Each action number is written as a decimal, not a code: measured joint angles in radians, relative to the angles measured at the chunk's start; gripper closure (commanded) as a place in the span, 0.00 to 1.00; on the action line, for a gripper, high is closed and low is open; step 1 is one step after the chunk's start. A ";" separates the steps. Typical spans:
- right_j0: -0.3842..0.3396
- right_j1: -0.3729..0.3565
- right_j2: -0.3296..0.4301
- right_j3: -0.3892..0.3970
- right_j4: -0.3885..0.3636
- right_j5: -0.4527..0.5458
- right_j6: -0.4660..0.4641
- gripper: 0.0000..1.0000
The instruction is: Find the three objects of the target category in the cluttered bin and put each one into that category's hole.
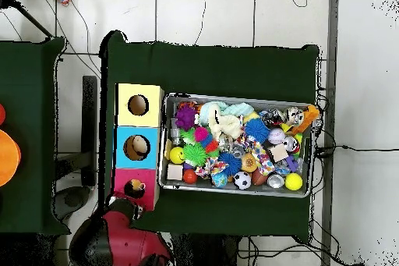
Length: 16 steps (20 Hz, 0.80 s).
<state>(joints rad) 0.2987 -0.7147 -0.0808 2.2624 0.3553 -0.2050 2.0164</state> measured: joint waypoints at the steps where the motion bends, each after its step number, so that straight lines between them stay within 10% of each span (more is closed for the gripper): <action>1: 0.015 -0.027 -0.013 0.000 0.004 0.044 0.000 1.00; 16: 0.067 -0.194 -0.099 -0.001 0.009 0.255 0.000 1.00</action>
<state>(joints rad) 0.3658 -0.9087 -0.1796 2.2616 0.3640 0.0499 2.0164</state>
